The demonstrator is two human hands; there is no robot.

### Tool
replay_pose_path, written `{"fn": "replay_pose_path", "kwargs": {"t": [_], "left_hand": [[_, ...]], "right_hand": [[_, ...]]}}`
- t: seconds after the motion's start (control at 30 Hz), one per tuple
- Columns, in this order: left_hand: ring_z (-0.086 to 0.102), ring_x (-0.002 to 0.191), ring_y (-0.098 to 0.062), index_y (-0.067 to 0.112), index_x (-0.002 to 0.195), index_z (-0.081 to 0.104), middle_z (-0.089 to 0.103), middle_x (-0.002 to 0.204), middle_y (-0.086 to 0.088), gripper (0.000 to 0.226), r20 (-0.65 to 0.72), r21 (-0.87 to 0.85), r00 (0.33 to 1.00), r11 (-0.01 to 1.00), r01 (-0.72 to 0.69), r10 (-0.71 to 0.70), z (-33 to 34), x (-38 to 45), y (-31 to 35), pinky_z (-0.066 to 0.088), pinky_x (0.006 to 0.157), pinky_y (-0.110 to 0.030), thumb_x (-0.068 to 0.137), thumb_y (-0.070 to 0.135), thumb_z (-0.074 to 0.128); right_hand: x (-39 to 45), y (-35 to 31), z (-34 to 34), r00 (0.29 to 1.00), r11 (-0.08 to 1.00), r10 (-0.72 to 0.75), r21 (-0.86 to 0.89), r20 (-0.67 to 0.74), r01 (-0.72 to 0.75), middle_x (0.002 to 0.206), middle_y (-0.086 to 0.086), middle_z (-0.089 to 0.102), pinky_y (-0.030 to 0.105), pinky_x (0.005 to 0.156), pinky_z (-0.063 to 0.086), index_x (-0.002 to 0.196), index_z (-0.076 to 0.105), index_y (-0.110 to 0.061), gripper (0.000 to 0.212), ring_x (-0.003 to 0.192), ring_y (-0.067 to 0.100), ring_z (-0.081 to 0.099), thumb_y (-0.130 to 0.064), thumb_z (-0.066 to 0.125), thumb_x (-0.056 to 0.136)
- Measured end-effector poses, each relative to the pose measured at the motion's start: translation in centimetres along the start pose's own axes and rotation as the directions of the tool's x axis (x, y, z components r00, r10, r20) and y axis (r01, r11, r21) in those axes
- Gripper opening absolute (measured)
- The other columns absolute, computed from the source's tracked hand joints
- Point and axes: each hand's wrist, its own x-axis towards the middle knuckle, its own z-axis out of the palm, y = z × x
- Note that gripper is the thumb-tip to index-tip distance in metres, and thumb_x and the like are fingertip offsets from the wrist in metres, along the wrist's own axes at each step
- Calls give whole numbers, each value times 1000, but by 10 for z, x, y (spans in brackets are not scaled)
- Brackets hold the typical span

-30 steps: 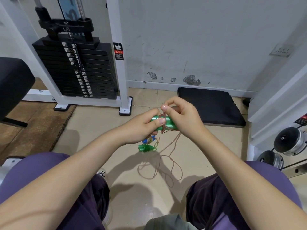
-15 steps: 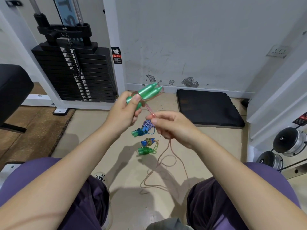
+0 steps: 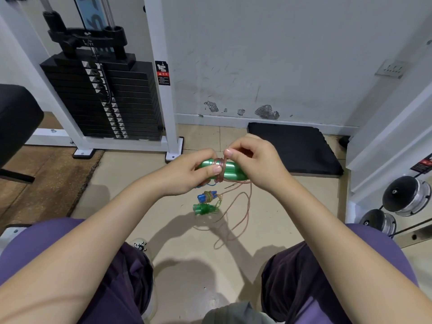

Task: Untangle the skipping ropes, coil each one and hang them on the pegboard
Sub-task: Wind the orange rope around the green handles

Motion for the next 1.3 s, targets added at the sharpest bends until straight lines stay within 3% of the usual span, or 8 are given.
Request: {"fn": "replay_pose_path", "kwargs": {"t": [0.33, 0.47, 0.57, 0.7, 0.87, 1.03, 1.13, 1.3], "left_hand": [[40, 50, -12, 17, 92, 50, 54, 64, 2, 18, -23, -201, 998, 978, -55, 52, 3, -2, 1, 33, 48, -21, 98, 34, 51], [37, 44, -12, 12, 96, 47, 52, 64, -2, 14, -206, -343, 978, 935, -85, 13, -1, 0, 4, 31, 44, -16, 105, 23, 44], [40, 41, -11, 4, 102, 48, 54, 62, 0, 21, -323, -380, 946, 918, -112, -19, 0, 3, 5, 33, 43, -16, 105, 24, 43], [47, 41, -10, 18, 91, 49, 56, 63, -1, 18, -527, -372, 845, 919, -133, -91, -5, 7, 2, 34, 41, -15, 106, 25, 44], [48, 46, -12, 19, 86, 48, 58, 62, 0, 22, -639, -170, 754, 984, 55, -152, -22, 9, -17, 37, 48, -27, 103, 31, 49], [59, 76, -30, 11, 95, 55, 64, 78, -10, 21, -322, 247, 927, 928, 277, -191, -11, 8, -21, 51, 75, -43, 100, 32, 55], [49, 56, -15, 20, 87, 55, 58, 65, 0, 16, 46, 50, 993, 993, 104, -106, -6, 0, -7, 44, 58, -28, 100, 27, 57], [46, 51, -16, 16, 92, 55, 59, 67, -3, 13, 168, -88, 986, 996, 25, -10, -7, -7, 7, 37, 49, -23, 100, 26, 56]], "right_hand": [[1, 9, 1, 971, 877, 171, 423, 168, -228, 73, 0, 62, 22, 56, 43, 80, 68, -19, 12, 63, 11, 55, -27, 69, 89], [0, 6, 5, 935, 647, 175, 679, 309, -346, 84, 8, 66, 25, 55, 40, 108, 64, -11, 28, 60, 19, 55, -24, 70, 84], [-2, 4, 12, 920, 607, 130, 705, 369, -368, 78, 5, 63, 22, 50, 34, 121, 57, -15, 33, 53, 14, 48, -10, 66, 90], [-11, -2, 29, 912, 681, 146, 630, 383, -374, 71, 6, 61, 21, 48, 31, 129, 45, -10, 35, 48, 13, 42, -4, 56, 96], [-18, -12, 35, 940, 941, 96, 278, 329, -193, 64, 4, 56, 19, 49, 35, 102, 54, -4, 8, 47, 7, 43, -11, 53, 99], [-13, -20, 15, 976, 955, -137, -238, 167, 175, 63, -7, 50, 34, 60, 36, 81, 57, -12, 20, 61, 16, 44, -27, 65, 92], [-2, -12, -1, 990, 978, -134, -158, 44, 140, 68, -4, 53, 29, 63, 39, 80, 63, -8, 18, 65, 12, 46, -22, 70, 89], [1, 0, 2, 991, 993, 71, 87, 116, -82, 70, -1, 57, 13, 60, 39, 81, 67, -7, 11, 60, -2, 46, -15, 73, 86]]}}
